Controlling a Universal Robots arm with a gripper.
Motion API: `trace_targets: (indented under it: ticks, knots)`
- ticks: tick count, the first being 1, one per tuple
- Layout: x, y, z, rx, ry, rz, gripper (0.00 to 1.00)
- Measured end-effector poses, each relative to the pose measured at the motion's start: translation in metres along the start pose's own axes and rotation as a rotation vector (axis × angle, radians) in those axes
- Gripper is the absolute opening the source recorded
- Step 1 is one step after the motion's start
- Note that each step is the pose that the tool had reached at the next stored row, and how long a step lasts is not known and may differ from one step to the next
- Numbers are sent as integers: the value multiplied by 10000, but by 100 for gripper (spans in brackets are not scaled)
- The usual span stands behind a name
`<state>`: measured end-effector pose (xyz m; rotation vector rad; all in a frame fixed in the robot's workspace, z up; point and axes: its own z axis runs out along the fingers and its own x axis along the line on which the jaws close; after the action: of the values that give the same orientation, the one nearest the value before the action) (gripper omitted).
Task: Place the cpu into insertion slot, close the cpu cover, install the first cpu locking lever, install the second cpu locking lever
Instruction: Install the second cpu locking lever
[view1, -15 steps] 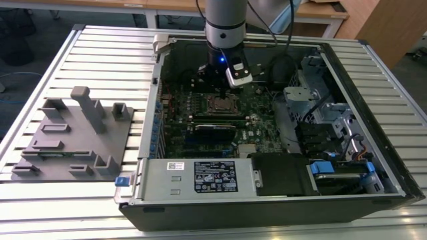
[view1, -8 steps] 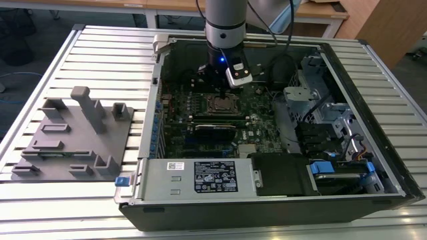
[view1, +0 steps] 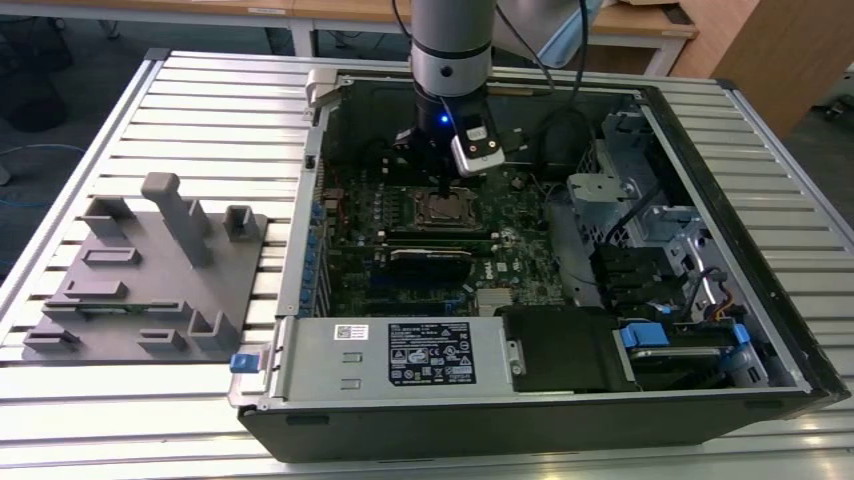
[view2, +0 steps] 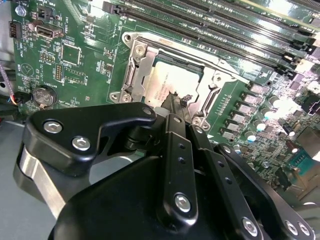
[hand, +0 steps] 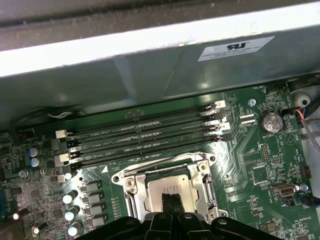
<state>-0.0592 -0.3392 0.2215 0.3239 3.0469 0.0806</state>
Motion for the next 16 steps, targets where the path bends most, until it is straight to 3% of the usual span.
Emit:
trace_targets:
  ticks: [16]
  knots:
    - [-23, 5, 4, 0, 3, 1, 10]
